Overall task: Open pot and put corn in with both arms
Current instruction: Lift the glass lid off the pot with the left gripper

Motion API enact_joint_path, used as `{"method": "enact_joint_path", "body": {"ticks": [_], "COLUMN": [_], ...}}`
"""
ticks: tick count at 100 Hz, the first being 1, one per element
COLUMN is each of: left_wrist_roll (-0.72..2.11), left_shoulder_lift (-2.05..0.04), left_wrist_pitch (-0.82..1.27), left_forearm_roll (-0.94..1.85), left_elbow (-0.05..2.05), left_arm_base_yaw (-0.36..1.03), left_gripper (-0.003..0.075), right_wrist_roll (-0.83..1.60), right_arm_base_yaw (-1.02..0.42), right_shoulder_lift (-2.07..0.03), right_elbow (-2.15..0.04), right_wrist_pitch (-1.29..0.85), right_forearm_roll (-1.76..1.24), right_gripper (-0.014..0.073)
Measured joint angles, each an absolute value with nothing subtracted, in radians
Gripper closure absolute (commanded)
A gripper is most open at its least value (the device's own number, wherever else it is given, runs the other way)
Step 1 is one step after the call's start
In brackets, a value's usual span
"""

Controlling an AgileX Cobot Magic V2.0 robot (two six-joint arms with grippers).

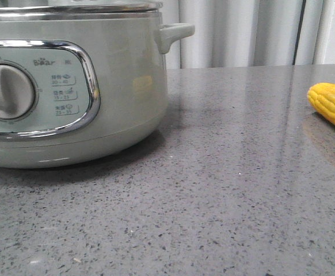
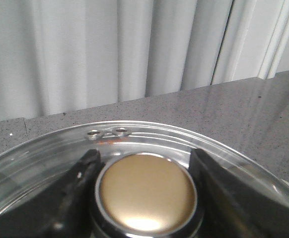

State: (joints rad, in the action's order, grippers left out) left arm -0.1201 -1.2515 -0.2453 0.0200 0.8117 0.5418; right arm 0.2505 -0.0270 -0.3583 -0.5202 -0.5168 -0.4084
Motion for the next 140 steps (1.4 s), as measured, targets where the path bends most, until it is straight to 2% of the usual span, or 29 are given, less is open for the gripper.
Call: {"method": "enact_joint_path", "body": {"ticks": [23,45,57,71,90,104,118,140], "left_wrist_roll": [-0.120,-0.120,-0.120,-0.120,-0.120,-0.120,-0.120,-0.120], "left_shoulder_lift": [-1.220,-1.089,-1.020,-0.951,-0.894,-0.889,-0.912,-0.999], "left_wrist_pitch": [-0.210,-0.123,-0.038,0.076,0.208,0.218,0.176,0.095], "left_forearm_roll": [0.021,0.017,0.015,0.015,0.015,0.011,0.009,0.010], "left_elbow": [0.818,0.917,0.953,0.956,0.956,0.929,0.868,0.759], "left_arm_base_yaw": [0.542,0.542,0.495,0.346,0.030,-0.165,-0.248,-0.305], "left_gripper": [0.0571,0.0570,0.0570,0.0570,0.0570,0.0570,0.0570,0.0570], "right_wrist_roll": [0.250,0.250,0.250,0.250,0.250,0.250,0.250,0.250], "right_arm_base_yaw": [-0.027,-0.027,-0.027,-0.027,-0.027,-0.027,-0.027,-0.058], "right_shoulder_lift": [-0.358,-0.358,-0.358,-0.358,-0.358,-0.358,-0.358,-0.358], "right_elbow": [-0.520,-0.520,-0.520,-0.520,-0.520,-0.520,-0.520,-0.520], "right_wrist_pitch": [-0.519,-0.521,-0.521,-0.521,-0.521,-0.521,-0.521,-0.521], "right_forearm_roll": [-0.408,-0.408,-0.408,-0.408,-0.408,-0.408,-0.408,-0.407], "right_gripper": [0.0133,0.0133,0.0133,0.0133,0.0133,0.0133,0.0133,0.0134]}}
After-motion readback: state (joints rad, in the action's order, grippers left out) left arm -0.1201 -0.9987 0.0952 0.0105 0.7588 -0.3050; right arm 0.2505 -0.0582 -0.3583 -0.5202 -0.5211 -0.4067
